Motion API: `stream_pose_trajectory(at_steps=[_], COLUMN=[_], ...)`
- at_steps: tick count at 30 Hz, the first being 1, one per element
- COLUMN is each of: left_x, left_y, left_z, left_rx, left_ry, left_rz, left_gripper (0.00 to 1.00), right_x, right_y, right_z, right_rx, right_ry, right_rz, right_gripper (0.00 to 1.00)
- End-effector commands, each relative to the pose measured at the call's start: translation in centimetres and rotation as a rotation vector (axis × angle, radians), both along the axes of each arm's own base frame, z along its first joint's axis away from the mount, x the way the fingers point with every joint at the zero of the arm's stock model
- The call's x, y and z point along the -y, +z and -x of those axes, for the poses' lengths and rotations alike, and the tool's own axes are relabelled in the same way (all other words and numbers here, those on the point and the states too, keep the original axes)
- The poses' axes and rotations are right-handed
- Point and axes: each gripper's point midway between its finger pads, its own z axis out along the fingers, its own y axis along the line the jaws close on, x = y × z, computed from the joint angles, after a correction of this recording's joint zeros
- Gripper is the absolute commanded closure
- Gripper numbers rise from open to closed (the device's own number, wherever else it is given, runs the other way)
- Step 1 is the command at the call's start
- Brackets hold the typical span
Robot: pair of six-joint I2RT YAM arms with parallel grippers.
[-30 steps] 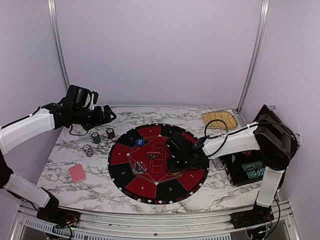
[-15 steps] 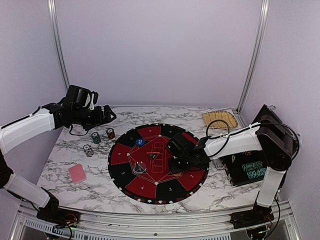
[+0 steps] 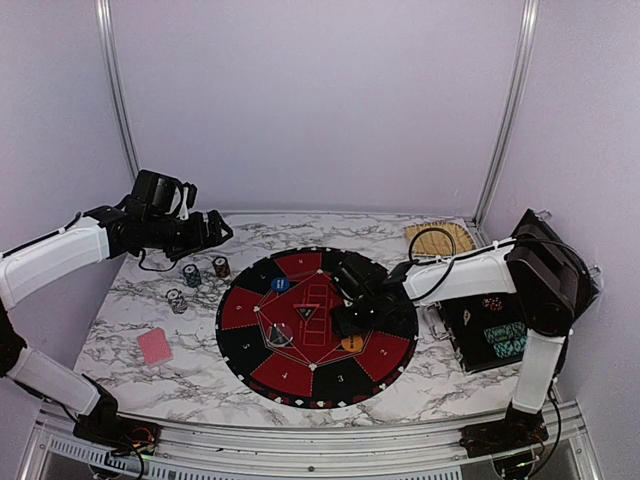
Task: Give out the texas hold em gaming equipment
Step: Move the big blind button to position 2, then move the all-in button to position 1.
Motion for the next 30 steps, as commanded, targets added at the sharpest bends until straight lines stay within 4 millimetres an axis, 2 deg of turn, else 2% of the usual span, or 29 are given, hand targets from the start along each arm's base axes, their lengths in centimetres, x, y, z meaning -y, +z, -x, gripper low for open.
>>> stream_pose_trajectory(at_steps=[1, 4, 8, 13, 18, 26, 30], left_x=[0.2, 0.1, 0.1, 0.1, 0.0, -0.2, -0.2], left_y=[0.9, 0.9, 0.8, 0.8, 0.8, 0.6, 0.5], left_z=[-0.7, -0.8, -0.8, -0.8, -0.8, -0.6, -0.7], left_rx=[0.033, 0.034, 0.033, 0.036, 0.038, 0.034, 0.034], left_ry=[-0.005, -0.003, 0.0, 0.001, 0.002, 0.003, 0.002], left_rz=[0.007, 0.007, 0.005, 0.002, -0.002, -0.012, -0.014], left_gripper=[0.01, 0.01, 0.01, 0.01, 0.01, 0.01, 0.01], right_x=[-1.2, -2.2, -3.9, -6.3, -7.9, -9.8, -10.6], right_y=[1.8, 3.0, 3.8, 3.9, 2.8, 2.5, 2.0], right_z=[-2.1, -2.7, -3.4, -3.9, -4.8, -6.5, -6.7], right_rx=[0.037, 0.064, 0.088, 0.098, 0.096, 0.152, 0.17], right_ry=[0.026, 0.051, 0.104, 0.164, 0.195, 0.258, 0.308], right_rz=[-0.007, -0.027, -0.039, -0.012, 0.013, 0.045, 0.056], right_gripper=[0.39, 0.39, 0.32, 0.24, 0.17, 0.19, 0.25])
